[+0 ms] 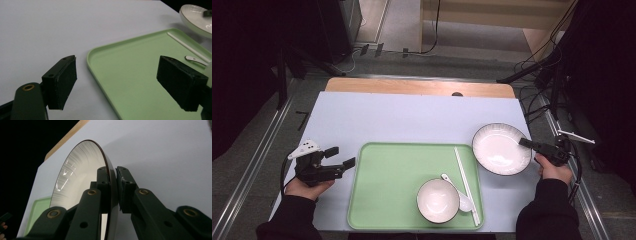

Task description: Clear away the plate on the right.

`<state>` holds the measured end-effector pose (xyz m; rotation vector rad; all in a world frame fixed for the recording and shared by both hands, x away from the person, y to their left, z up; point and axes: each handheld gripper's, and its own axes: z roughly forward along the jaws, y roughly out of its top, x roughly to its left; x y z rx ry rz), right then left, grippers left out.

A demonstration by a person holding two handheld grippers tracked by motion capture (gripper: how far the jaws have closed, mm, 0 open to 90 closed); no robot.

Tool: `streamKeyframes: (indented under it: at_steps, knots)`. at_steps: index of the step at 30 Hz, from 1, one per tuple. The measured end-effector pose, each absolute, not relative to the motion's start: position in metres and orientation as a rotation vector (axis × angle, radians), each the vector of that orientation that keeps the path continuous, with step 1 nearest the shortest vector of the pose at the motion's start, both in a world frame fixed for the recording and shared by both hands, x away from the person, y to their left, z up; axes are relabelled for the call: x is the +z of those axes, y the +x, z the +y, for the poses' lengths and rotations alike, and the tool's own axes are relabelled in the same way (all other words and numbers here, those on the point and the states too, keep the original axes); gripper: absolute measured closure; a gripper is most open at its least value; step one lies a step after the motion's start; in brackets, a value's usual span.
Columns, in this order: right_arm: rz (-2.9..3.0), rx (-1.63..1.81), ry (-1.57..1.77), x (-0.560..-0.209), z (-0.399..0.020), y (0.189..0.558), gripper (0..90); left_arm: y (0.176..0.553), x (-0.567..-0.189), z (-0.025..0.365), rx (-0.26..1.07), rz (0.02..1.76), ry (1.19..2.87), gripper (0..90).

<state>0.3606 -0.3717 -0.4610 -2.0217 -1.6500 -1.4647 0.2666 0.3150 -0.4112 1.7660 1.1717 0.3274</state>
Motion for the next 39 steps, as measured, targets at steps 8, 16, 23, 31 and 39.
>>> streamKeyframes:
  at_steps: [8, 16, 23, 31, 39]
  knots:
    - [-1.701, -1.491, -1.962, -0.445, -0.351, 0.363, 82.5, 0.280, -0.407, 0.306, 0.276, 1.178, 1.783, 19.6]
    - [-1.741, -1.482, -1.901, -0.435, -0.327, 0.373, 82.4, 0.293, -0.397, 0.297, 0.282, 1.154, 1.806, 19.4]
    - [-1.772, -1.478, -1.842, -0.428, -0.303, 0.381, 82.4, 0.299, -0.388, 0.282, 0.300, 1.134, 1.852, 24.8]
    - [-1.827, -1.465, -1.804, -0.421, -0.278, 0.388, 81.9, 0.306, -0.386, 0.258, 0.277, 1.086, 1.888, 27.4]
    - [-1.827, -1.455, -1.761, -0.422, -0.255, 0.395, 81.8, 0.315, -0.385, 0.237, 0.256, 1.083, 1.904, 29.5]
